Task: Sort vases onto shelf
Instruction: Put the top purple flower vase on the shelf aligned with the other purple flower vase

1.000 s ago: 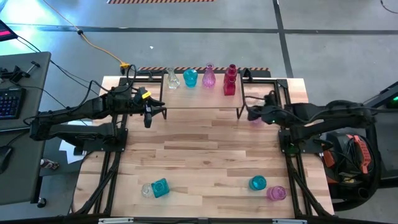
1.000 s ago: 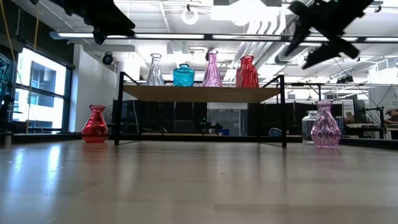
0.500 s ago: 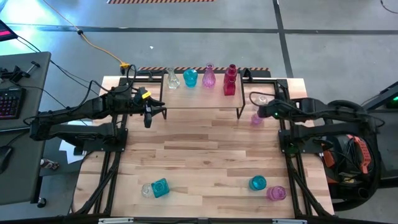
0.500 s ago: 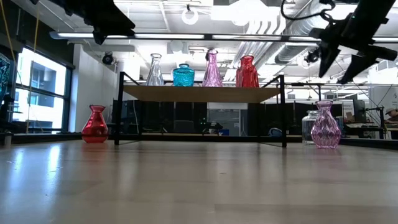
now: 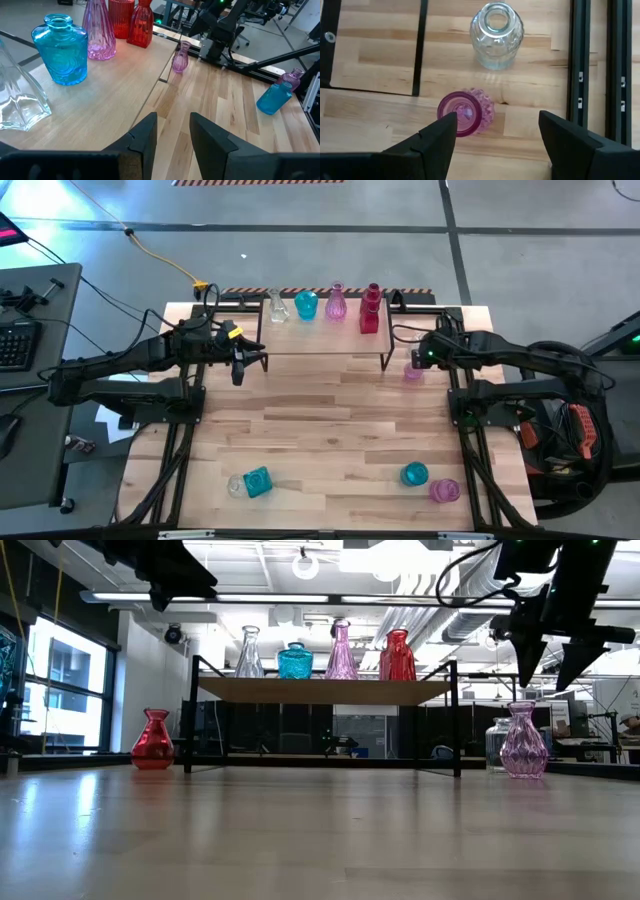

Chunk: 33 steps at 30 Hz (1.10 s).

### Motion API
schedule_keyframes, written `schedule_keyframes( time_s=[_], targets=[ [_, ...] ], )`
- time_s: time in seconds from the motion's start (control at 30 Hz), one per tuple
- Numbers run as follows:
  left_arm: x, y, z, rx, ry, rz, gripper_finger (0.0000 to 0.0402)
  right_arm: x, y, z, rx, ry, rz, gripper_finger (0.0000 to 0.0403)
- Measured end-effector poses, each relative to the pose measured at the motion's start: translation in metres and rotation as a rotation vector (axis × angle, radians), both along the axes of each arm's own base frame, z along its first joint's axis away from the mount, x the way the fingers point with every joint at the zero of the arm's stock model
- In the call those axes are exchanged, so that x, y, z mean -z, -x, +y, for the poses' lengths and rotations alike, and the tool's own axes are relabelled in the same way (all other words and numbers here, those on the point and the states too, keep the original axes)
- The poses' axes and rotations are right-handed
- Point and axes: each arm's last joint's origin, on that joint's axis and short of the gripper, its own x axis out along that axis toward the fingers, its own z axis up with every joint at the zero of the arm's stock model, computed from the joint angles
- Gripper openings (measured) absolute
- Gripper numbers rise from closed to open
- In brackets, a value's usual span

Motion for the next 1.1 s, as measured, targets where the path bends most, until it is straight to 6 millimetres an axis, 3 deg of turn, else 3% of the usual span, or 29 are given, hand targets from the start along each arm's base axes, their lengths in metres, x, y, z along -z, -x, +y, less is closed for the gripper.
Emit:
schedule_keyframes(
  time_s=[0.73,1.1],
  targets=[
    [0.000,0.000,0.000,0.000,0.000,0.000,0.0106,0.016,-0.019,-0.011,-0.034,-0.055,0.103,0.0259],
    [0.000,0.000,0.000,0.000,0.000,0.000,0.0106,0.022,-0.027,-0.016,-0.021,-0.072,0.107,0.0192]
  ],
)
